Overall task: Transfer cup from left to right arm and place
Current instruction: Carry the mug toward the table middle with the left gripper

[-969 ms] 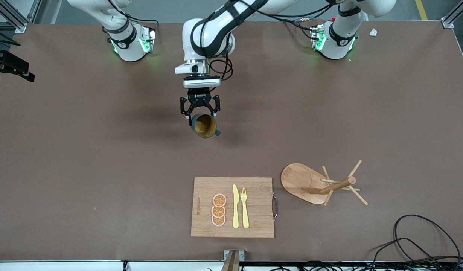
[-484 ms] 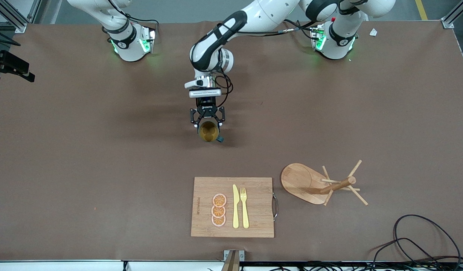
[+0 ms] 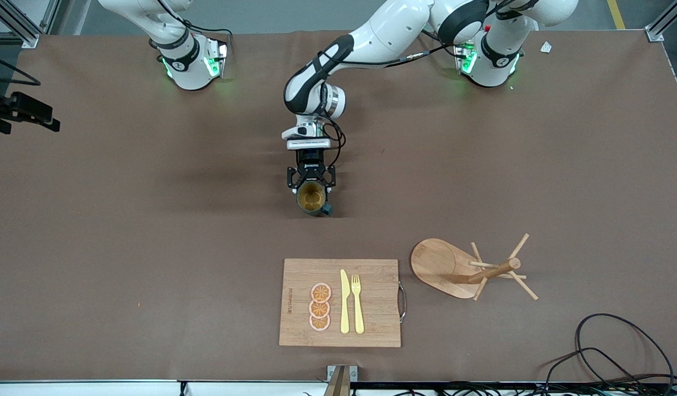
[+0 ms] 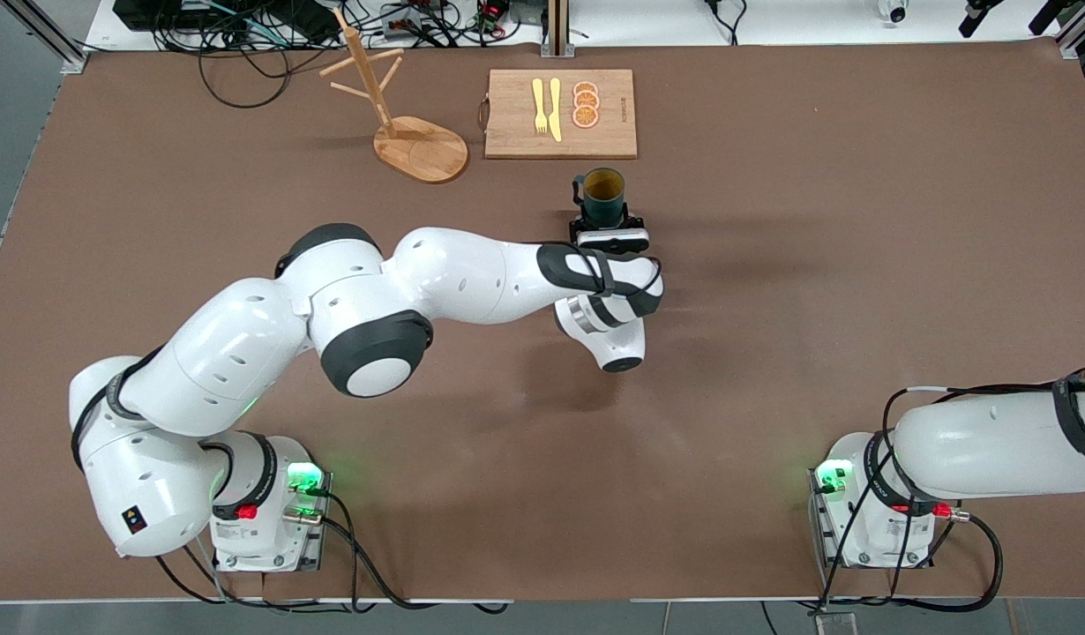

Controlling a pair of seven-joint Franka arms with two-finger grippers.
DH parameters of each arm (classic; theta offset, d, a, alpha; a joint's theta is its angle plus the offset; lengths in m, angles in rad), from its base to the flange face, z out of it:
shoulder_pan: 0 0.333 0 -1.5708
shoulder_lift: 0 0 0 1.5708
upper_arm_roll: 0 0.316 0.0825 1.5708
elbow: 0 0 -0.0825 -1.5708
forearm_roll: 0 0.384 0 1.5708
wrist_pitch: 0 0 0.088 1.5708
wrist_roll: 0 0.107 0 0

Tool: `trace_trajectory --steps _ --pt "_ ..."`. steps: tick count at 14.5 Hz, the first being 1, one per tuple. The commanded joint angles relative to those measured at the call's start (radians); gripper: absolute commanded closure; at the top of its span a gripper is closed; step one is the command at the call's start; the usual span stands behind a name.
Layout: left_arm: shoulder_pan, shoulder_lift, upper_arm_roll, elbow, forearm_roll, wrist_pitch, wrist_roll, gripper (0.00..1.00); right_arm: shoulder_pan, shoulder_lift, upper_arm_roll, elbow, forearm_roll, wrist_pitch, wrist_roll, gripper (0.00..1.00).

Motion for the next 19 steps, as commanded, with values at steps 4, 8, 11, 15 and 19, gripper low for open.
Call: trace_trajectory --steps 4,8,11,15,19 --pt "-0.020 0.027 0.005 0.020 0.010 -0.022 -0.036 0.50 -0.064 0.065 0.010 -0.001 -0.002 0.057 -0.012 0.00" --pt "-0.030 0.032 0.002 0.020 -0.013 -0.022 -0.043 0.49 -0.086 0.120 0.010 -0.001 -0.008 0.113 -0.014 0.00" --pt "-0.038 0.032 0.002 0.020 -0.036 -0.022 -0.043 0.49 -0.090 0.136 0.010 -0.001 -0.011 0.155 -0.014 0.00" --pt "-0.041 0.038 0.002 0.020 -0.038 -0.022 -0.043 0.47 -0.083 0.147 0.010 -0.002 -0.011 0.155 0.084 0.00" --pt "-0.040 0.035 0.002 0.019 -0.043 -0.020 -0.040 0.00 -0.034 0.153 0.015 -0.013 -0.005 0.155 0.320 0.00"
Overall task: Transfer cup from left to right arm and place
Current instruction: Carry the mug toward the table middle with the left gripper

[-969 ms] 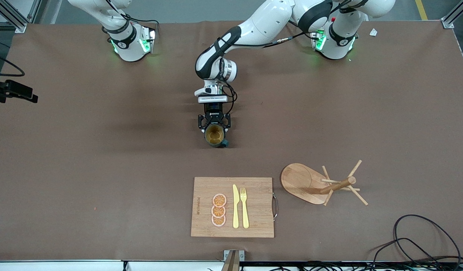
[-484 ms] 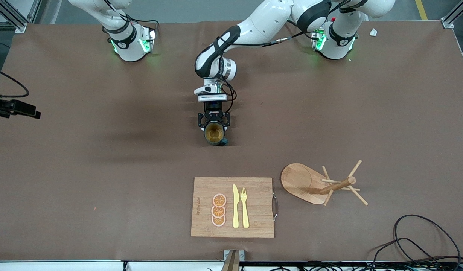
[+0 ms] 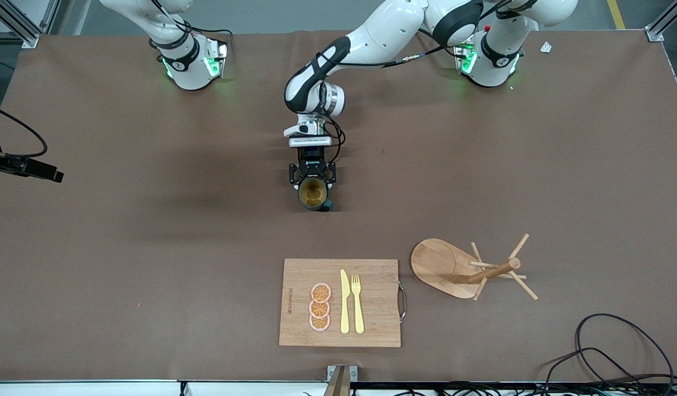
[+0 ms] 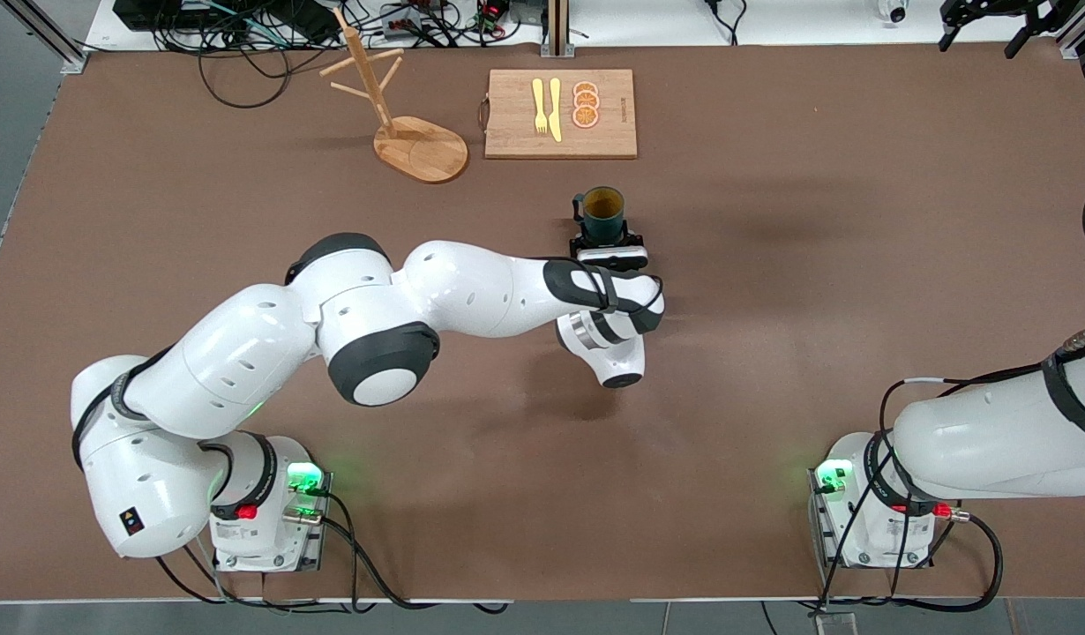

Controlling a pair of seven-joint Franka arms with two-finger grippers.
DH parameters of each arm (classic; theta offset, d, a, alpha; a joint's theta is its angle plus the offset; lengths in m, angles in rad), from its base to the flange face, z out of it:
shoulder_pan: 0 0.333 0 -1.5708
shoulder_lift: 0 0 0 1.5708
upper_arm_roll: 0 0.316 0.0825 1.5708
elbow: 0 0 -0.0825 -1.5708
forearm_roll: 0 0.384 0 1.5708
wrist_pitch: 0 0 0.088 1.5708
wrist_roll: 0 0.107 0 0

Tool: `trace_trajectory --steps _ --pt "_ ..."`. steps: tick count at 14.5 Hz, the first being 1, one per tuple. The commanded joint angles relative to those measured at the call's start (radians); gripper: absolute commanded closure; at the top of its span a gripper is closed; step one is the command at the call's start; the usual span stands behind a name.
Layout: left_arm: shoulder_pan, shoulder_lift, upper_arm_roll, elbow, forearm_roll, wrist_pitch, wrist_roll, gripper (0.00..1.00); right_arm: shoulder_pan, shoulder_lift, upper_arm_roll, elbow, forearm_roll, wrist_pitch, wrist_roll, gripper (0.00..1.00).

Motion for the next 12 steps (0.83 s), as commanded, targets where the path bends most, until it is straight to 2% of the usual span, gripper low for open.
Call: trace_trajectory --steps 1,4,6,12 --pt "-0.012 0.001 0.005 0.018 -0.016 -0.014 -0.004 0.00 0.039 0.003 0.006 -0.012 0.000 0.001 0.163 0.00" --pt "-0.010 -0.028 -0.012 0.024 -0.118 -0.010 0.024 0.00 0.072 0.014 0.006 -0.015 0.006 0.005 0.265 0.00" --pt "0.008 -0.070 -0.062 0.027 -0.250 0.003 0.039 0.00 0.092 0.024 0.006 -0.016 0.009 0.012 0.337 0.00" --pt "0.048 -0.200 -0.099 0.030 -0.601 0.085 0.118 0.00 0.223 0.027 0.007 -0.065 0.010 0.067 0.748 0.00"
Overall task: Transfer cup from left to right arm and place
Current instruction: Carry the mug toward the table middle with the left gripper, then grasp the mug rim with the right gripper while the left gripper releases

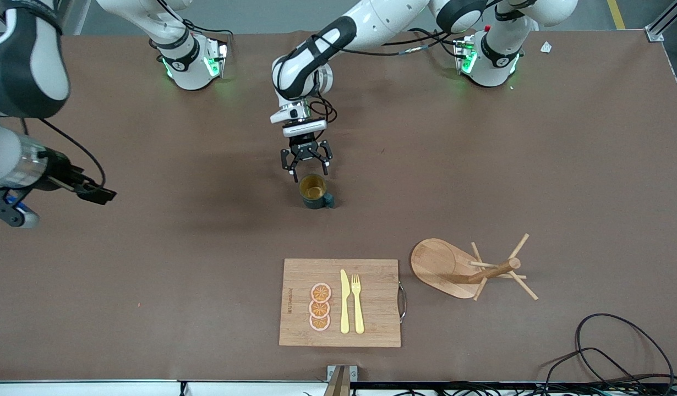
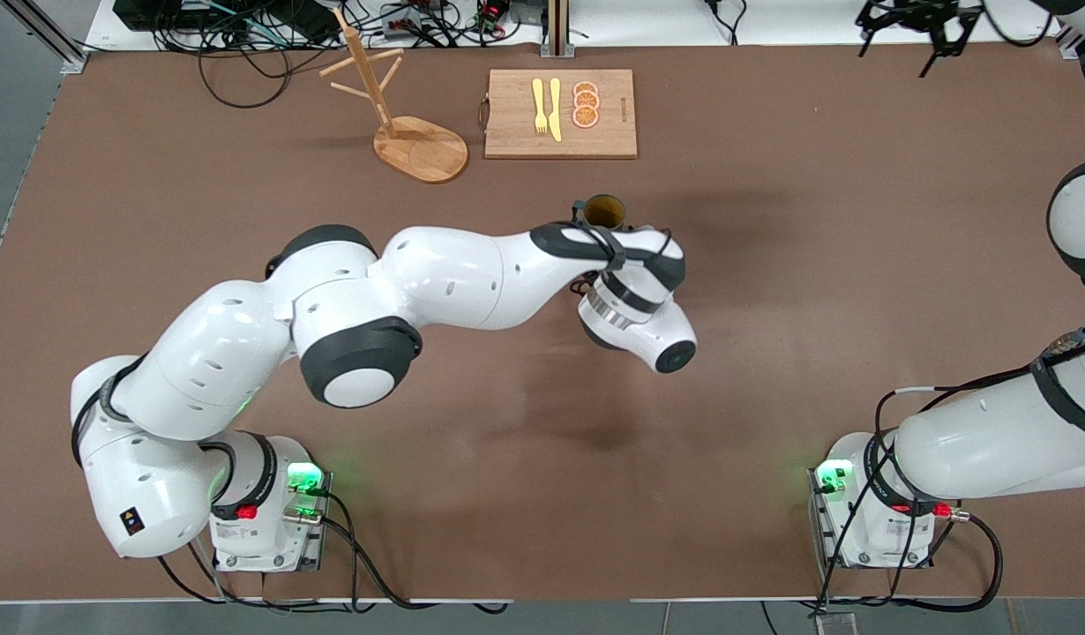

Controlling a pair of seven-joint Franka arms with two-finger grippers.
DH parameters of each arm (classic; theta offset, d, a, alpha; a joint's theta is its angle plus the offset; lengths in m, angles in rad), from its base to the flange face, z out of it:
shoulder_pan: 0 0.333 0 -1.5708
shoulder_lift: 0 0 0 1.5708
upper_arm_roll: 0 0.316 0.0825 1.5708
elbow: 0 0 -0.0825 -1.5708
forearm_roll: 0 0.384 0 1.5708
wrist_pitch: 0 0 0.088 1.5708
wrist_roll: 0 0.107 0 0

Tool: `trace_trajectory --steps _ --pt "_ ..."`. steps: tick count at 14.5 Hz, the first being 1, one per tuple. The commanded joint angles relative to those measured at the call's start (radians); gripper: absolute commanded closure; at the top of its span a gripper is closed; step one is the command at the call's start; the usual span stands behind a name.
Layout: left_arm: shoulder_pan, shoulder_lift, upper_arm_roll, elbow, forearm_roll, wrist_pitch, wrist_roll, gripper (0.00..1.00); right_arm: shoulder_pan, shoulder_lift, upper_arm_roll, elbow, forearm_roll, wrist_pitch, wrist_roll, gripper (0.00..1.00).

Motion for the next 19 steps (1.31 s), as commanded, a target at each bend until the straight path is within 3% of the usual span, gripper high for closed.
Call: trace_trajectory --steps 1,6,9,15,19 --pt "0.063 -0.090 -0.037 -0.019 -0.178 0.036 0.115 0.00 0.060 -0.014 -0.002 -0.045 0.003 0.036 0.168 0.00" --pt "0.262 -0.301 -0.124 -0.022 -0.481 0.050 0.523 0.00 0.143 -0.014 -0.002 -0.097 0.004 0.090 0.395 0.00" --pt "0.368 -0.400 -0.132 -0.024 -0.623 0.050 0.797 0.00 0.199 -0.014 -0.002 -0.143 0.013 0.148 0.556 0.00" --pt "0.621 -0.522 -0.132 -0.024 -0.896 0.014 1.305 0.00 0.359 -0.008 -0.002 -0.250 0.058 0.326 0.947 0.00" --pt "0.795 -0.585 -0.132 -0.022 -1.052 -0.083 1.592 0.00 0.524 0.070 -0.002 -0.268 0.058 0.456 1.317 0.00"
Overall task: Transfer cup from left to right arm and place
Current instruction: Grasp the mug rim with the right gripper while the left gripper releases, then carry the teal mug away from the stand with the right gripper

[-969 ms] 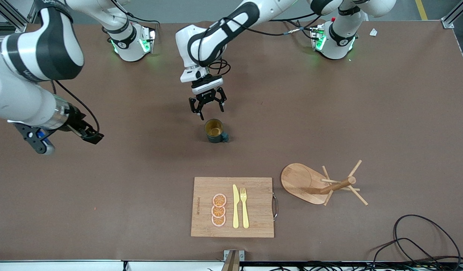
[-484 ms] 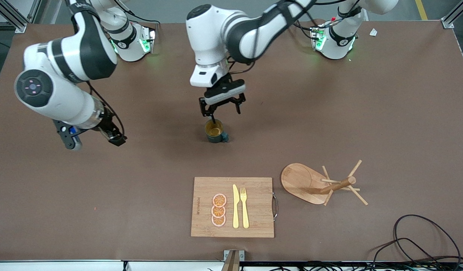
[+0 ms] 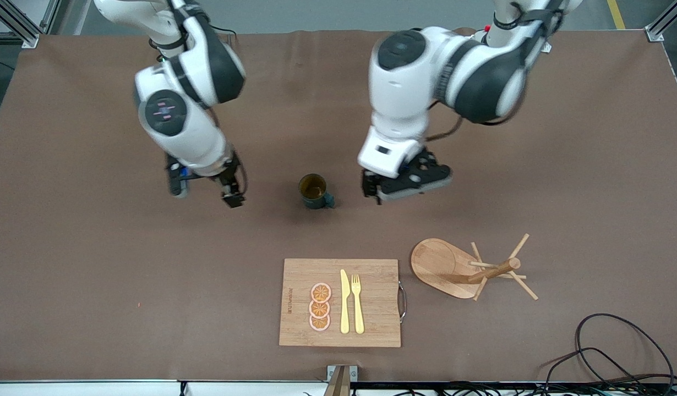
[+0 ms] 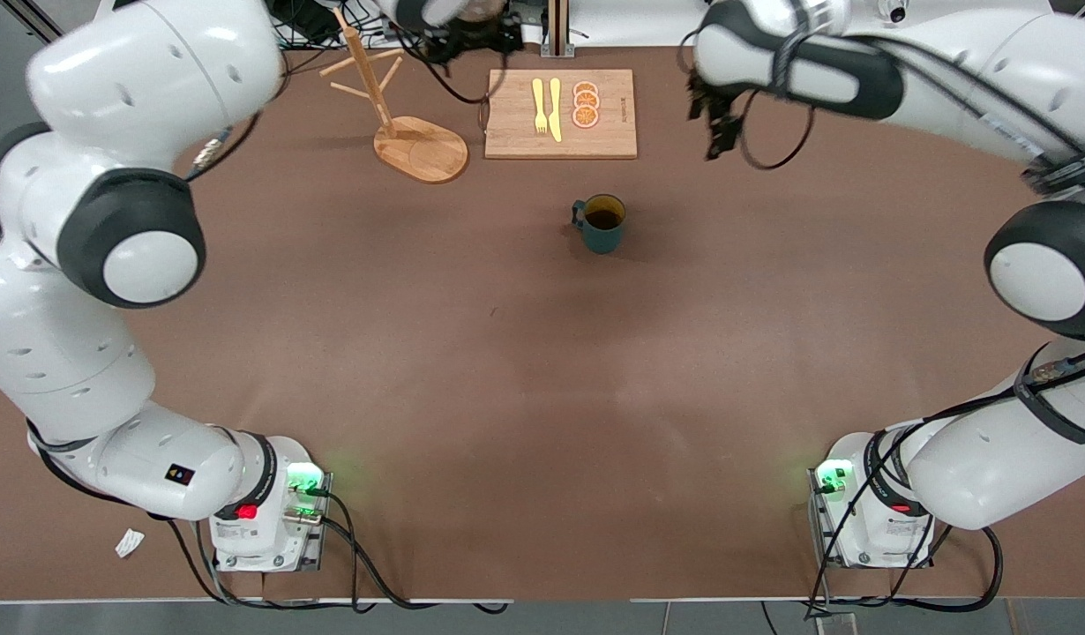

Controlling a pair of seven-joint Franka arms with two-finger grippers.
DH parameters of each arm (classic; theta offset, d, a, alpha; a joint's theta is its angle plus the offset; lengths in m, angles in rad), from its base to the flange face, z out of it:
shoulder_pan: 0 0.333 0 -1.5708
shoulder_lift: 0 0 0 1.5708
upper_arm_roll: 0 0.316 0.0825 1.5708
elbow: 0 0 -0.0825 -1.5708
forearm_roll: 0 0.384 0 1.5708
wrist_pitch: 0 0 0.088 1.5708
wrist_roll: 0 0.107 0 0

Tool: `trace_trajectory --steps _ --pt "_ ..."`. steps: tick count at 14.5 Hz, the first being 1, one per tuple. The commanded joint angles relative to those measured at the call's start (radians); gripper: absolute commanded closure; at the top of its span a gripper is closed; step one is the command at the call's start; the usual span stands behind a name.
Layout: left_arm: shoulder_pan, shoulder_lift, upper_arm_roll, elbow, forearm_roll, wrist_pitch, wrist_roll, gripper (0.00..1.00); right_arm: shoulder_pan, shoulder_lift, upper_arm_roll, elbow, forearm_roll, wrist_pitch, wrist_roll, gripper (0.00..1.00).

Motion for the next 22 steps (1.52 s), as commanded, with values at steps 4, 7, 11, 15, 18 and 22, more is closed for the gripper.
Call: trace_trajectory --steps 4,7,11,15,18,22 --pt "0.209 -0.129 -0.011 -0.030 -0.174 -0.161 0.339 0.00 0.181 0.125 -0.012 -0.010 0.005 0.174 0.429 0.00" --pt "0.339 -0.174 -0.034 -0.030 -0.254 -0.239 0.510 0.00 0.234 0.179 -0.012 -0.009 0.005 0.210 0.535 0.00" --pt "0.453 -0.227 -0.013 -0.027 -0.279 -0.345 0.756 0.00 0.245 0.243 -0.010 -0.001 0.007 0.252 0.612 0.00" --pt "0.349 -0.272 0.262 -0.030 -0.343 -0.394 0.968 0.00 0.238 0.289 -0.010 0.025 0.012 0.270 0.614 0.15" --pt "0.258 -0.294 0.439 -0.030 -0.360 -0.410 1.067 0.00 0.231 0.317 -0.010 0.045 0.091 0.318 0.611 0.51" --pt "0.173 -0.341 0.580 -0.030 -0.362 -0.418 1.096 0.00 0.222 0.322 -0.010 0.047 0.114 0.341 0.599 0.99"
